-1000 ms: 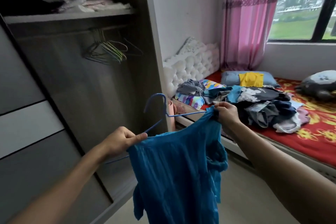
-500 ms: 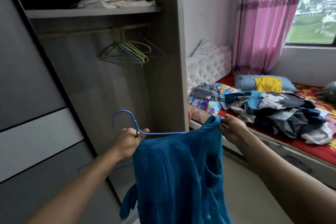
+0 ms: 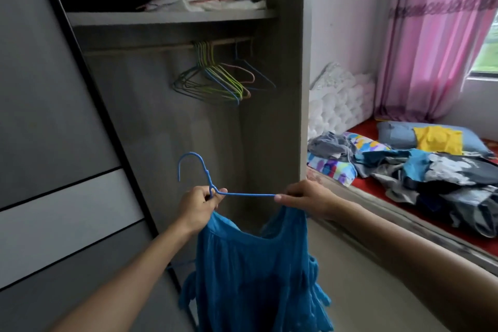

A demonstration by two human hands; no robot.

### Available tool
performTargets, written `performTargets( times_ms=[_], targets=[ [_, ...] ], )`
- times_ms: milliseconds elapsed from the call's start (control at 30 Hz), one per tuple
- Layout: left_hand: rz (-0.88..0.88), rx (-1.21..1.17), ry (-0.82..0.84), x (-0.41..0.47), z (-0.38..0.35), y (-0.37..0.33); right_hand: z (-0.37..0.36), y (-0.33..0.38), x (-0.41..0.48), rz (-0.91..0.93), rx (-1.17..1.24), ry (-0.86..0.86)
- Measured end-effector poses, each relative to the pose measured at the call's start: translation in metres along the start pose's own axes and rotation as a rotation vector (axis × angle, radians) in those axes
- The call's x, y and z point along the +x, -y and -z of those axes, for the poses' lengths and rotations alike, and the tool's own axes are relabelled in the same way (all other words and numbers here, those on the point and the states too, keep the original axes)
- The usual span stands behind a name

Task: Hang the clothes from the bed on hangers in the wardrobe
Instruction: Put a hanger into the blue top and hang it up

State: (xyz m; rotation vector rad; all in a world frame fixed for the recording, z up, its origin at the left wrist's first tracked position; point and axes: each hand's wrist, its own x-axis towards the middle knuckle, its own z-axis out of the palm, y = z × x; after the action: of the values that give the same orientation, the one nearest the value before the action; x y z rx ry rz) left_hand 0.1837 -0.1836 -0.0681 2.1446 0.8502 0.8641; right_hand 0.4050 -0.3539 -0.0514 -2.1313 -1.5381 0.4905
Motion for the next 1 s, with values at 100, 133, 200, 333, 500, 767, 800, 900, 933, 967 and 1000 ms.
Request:
performTargets(
  times_ms=[100, 133, 200, 333, 500, 767, 800, 900, 933, 967, 1000],
  targets=[
    [0.012, 0.043, 0.056, 0.024, 0.012, 0.017, 0.010, -0.001, 0.030, 0.117, -0.221, -0.163],
    [0.012, 0.088, 0.098, 0.031, 0.015, 0.025, 0.016, -0.001, 0.043, 0.159, -0.250, -0.237],
    [0.025, 0.184, 0.143, 0.045, 0.018, 0.041, 0.032, -0.004, 0.072, 0.192, -0.192, -0.293],
    [0.157, 0.097, 0.061, 0.071, 0.025, 0.069, 0.067, -0.018, 0.125, 0.122, 0.186, -0.272],
    [0.134, -0.021, -0.111, 0.114, 0.027, 0.071, 0.078, -0.039, 0.192, 0.040, 0.069, -0.228],
    [0.118, 0.093, -0.231, 0.179, 0.055, 0.061, 0.072, 0.037, 0.279, 0.385, 0.166, -0.001],
    [0.132, 0.099, -0.255, 0.189, 0.066, 0.059, 0.078, 0.051, 0.292, 0.365, 0.251, 0.007],
    [0.124, 0.394, -0.291, 0.216, 0.104, 0.058, 0.092, 0.092, 0.333, 0.272, 0.366, -0.023],
    [0.125, 0.586, -0.268, 0.222, 0.115, 0.055, 0.096, 0.107, 0.345, 0.254, 0.393, -0.018],
    [0.139, 0.799, -0.231, 0.227, 0.125, 0.050, 0.100, 0.122, 0.355, 0.240, 0.414, -0.013],
    [0.143, 0.994, -0.196, 0.231, 0.134, 0.044, 0.103, 0.137, 0.366, 0.225, 0.429, -0.011]
  ],
)
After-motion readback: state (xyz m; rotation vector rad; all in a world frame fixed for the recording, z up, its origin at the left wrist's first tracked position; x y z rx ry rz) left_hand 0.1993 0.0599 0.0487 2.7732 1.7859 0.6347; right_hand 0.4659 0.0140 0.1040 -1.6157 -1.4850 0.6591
